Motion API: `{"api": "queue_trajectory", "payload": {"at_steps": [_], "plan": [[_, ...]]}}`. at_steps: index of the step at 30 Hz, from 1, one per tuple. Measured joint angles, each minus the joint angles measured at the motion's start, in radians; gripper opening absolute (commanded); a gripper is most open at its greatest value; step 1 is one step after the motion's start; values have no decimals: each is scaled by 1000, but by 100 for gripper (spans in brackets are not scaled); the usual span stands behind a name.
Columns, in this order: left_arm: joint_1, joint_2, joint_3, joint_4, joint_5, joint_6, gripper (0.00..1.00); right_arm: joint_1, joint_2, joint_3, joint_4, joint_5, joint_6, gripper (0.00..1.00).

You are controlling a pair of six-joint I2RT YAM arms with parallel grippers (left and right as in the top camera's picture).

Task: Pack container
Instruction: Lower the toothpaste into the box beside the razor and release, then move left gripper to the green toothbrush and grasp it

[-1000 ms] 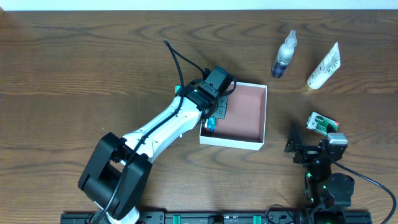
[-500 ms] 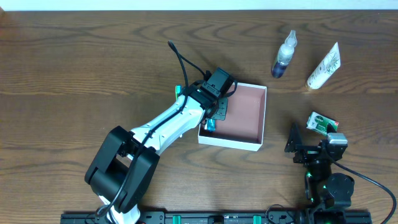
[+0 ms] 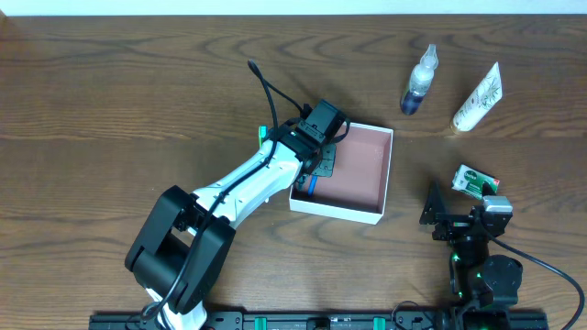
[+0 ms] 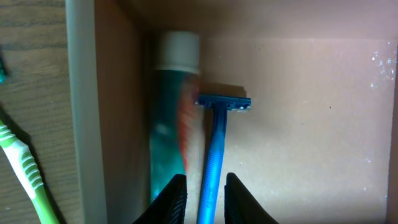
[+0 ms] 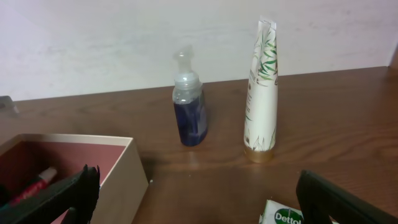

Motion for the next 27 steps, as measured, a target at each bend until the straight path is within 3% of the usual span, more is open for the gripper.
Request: {"api": "queue_trajectory", "payload": {"at_steps": [4,12,27], "plan": [[0,0,0,1,0,3,29,0,0,0,0,0,0,99],[0,0,26,-19,0,9,32,0,0,0,0,0,0,99],[7,-238,259,-297,-63,66,38,0,0,0,0,0,0,99]]}}
